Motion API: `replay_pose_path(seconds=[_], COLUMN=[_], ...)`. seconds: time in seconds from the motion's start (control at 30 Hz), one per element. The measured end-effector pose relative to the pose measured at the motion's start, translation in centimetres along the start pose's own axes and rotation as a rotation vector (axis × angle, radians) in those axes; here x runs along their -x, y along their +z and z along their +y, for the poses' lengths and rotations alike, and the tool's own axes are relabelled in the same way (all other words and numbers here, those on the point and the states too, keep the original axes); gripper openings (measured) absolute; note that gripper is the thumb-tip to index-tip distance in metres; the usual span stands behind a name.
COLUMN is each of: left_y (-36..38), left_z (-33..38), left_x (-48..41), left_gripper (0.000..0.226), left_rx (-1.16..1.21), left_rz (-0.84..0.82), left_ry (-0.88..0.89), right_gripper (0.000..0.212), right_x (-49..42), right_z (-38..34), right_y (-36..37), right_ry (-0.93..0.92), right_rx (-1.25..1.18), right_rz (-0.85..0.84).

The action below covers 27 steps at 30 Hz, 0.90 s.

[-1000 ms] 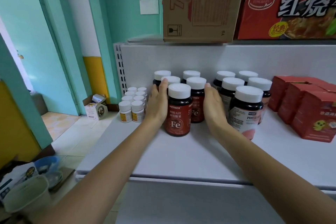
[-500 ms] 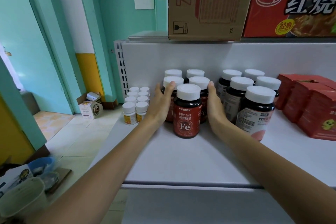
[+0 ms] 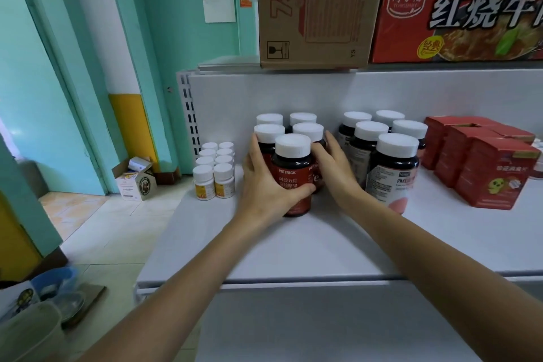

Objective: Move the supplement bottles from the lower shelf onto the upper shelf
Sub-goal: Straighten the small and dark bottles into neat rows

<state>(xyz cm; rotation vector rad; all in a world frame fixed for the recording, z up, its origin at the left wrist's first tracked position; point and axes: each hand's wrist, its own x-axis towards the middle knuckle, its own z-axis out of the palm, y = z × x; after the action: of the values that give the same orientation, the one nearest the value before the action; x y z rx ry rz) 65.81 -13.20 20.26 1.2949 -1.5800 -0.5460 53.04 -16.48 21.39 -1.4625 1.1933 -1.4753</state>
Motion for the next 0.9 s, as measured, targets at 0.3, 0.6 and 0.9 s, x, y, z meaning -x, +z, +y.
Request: replay_pose_path(seconds=[0.3,0.6,0.9], left_y=[-1.9,-1.0,-2.7], left_z=[-1.2,-0.7,-1.4], left_x=[-0.1,-0.1,-0.4], left_gripper=[0.099,0.113,0.087], left_rx=[0.074,-0.021,0.043], left_rz=[-0.129,-0.033,-0.015], left_ry=[0.046,0.065,0.032], right_gripper=[0.044,0.057,0.056], right_x=[-2.0,-2.5,-3.2], right_z=[0.2,-0.1,0.4], right_y=[-0.7,-0.9,-0.4], right_ry=[-0.06,-0.081,-0.075], right_rx=[0.144,0.253,0.228], right_rz=[-0.045,-0.028,0.026])
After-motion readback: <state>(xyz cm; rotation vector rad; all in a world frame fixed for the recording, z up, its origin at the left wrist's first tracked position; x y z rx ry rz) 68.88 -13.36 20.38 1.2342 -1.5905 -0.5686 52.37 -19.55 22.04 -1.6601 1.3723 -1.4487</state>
